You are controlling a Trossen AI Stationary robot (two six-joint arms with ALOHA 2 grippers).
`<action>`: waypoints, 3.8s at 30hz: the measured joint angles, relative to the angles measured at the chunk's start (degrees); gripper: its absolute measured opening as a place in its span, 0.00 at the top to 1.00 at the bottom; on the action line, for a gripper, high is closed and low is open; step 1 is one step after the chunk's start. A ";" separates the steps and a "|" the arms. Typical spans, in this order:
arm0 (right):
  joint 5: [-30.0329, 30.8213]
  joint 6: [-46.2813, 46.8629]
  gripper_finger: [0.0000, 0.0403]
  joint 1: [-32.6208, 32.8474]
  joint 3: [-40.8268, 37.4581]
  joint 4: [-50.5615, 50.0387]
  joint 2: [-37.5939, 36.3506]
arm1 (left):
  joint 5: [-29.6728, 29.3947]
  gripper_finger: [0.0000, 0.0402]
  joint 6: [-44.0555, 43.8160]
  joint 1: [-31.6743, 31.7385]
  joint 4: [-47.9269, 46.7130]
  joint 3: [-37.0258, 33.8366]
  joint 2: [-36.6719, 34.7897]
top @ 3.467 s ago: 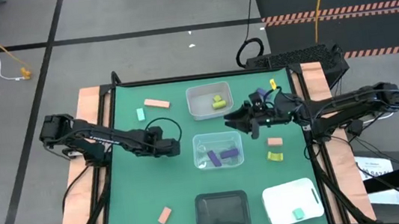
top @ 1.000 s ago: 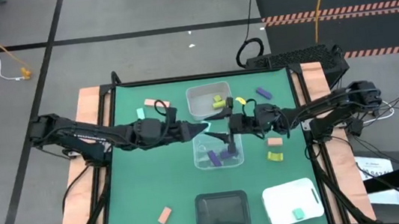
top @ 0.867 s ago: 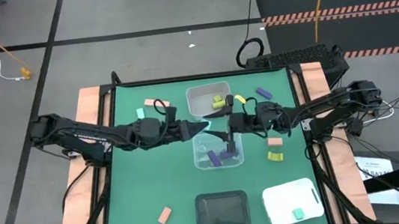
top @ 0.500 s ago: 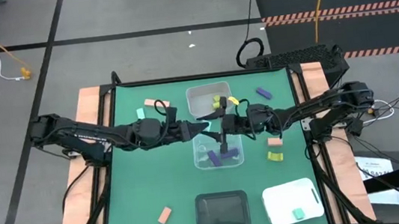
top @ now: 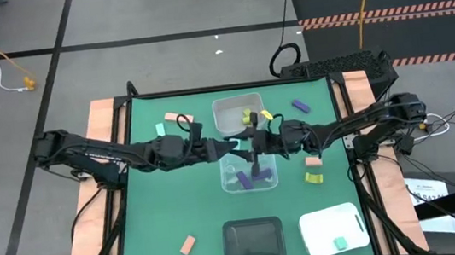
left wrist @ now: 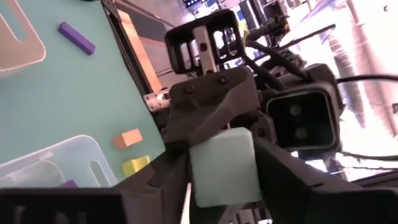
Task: Sort & place blocks by color
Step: Put the bottom blue block into the white bin, then put the bottom pink block into the black bin
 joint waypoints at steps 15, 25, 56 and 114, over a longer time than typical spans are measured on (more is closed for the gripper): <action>-6.92 33.60 0.70 0.47 -0.02 -46.93 -16.16 | -0.70 0.37 2.61 2.64 -4.68 -0.01 -0.03; -28.82 59.17 0.70 11.32 -0.06 -69.86 -18.37 | -0.53 0.46 5.05 9.58 -29.19 -0.01 -0.03; -25.40 71.99 0.63 42.47 -0.07 -73.39 -12.29 | 20.33 0.70 -2.34 -8.15 -56.22 -0.01 -0.03; -21.20 63.18 0.40 43.14 -6.80 -59.24 -9.36 | 15.55 0.44 -38.49 -34.77 -42.76 -0.10 13.42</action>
